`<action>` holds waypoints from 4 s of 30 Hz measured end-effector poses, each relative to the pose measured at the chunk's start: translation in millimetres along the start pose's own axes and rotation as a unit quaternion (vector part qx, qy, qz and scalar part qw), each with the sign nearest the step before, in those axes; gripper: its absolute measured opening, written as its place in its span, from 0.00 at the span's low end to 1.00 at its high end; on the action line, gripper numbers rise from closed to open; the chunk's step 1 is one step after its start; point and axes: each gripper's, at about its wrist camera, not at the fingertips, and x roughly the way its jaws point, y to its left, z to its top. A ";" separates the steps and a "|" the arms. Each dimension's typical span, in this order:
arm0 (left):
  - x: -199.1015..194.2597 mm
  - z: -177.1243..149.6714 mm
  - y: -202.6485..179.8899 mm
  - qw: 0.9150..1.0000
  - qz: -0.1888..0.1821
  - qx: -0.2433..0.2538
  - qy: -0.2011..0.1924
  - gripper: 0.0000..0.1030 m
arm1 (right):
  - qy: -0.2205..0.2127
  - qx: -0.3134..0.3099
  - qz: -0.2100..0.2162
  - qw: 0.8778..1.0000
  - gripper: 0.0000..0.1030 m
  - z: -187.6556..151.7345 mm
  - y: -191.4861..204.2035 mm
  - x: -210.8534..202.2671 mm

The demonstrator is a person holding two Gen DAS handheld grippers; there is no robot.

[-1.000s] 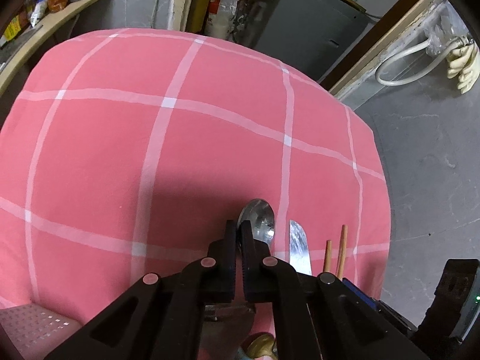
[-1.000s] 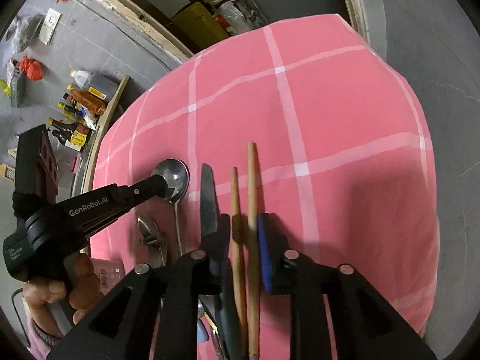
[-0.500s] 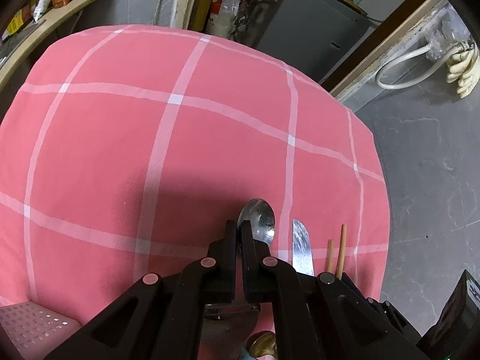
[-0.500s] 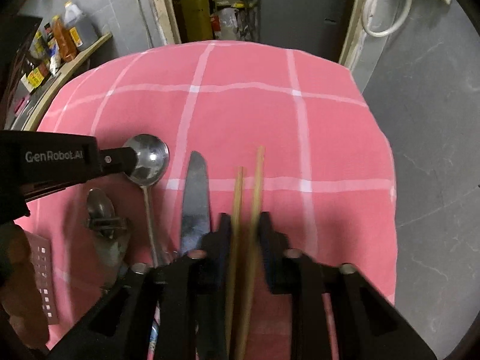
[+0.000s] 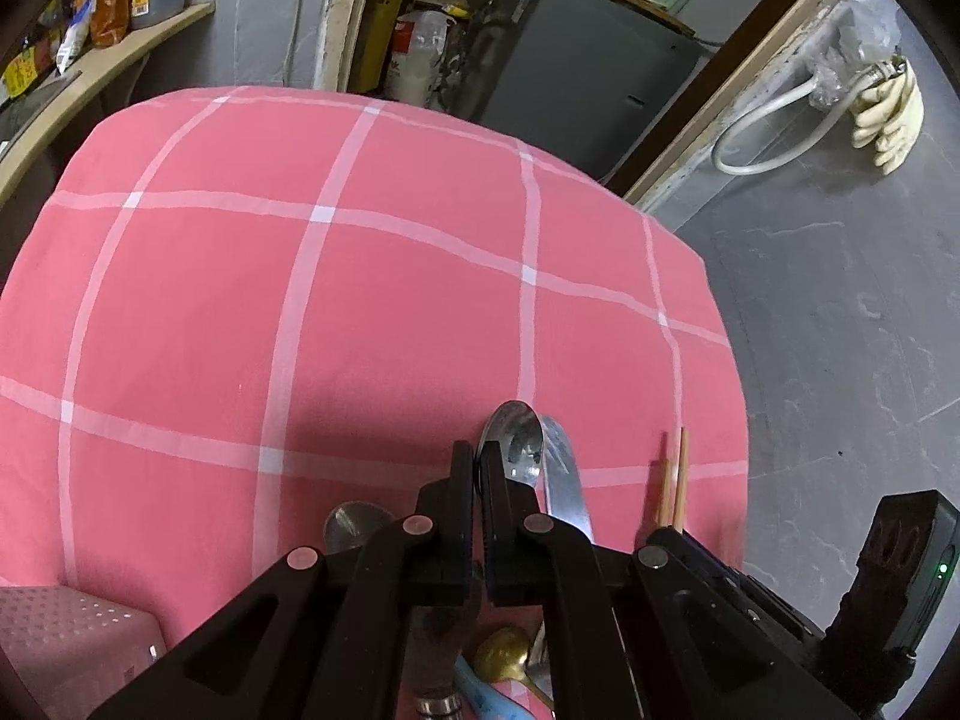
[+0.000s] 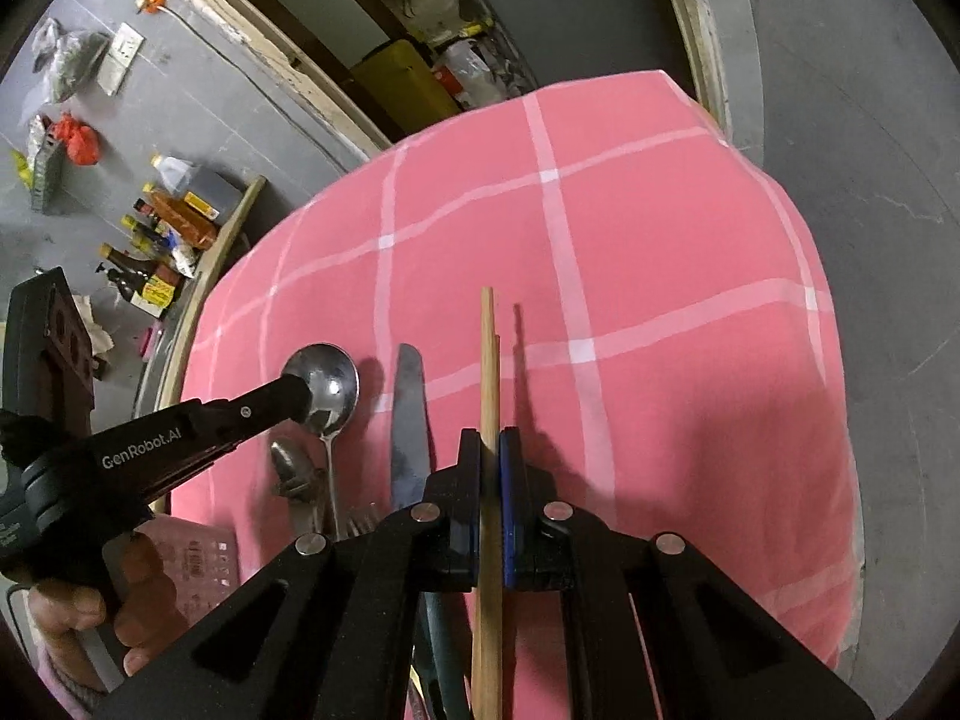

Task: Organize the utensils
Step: 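Close the left gripper on a silver spoon while the right gripper grasps a wooden chopstick, then carry the spoon in the left gripper and chopstick in the right gripper into the white holder, then move both open grippers back over the remaining utensils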

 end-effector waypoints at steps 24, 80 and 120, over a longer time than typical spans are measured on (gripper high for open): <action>-154.3 8.2 -20.9 0.979 0.010 0.038 -0.201 0.03 | -0.230 -0.066 0.073 0.968 0.05 24.7 64.4 -121.7; -240.8 -81.8 127.3 0.955 0.013 0.100 -0.278 0.09 | -0.187 -0.222 0.138 0.947 0.07 -81.5 235.8 -92.3; -200.3 -121.1 -26.2 0.965 -0.078 0.153 -0.196 0.99 | -0.122 -0.022 -0.065 0.990 0.91 -123.0 -6.6 -177.2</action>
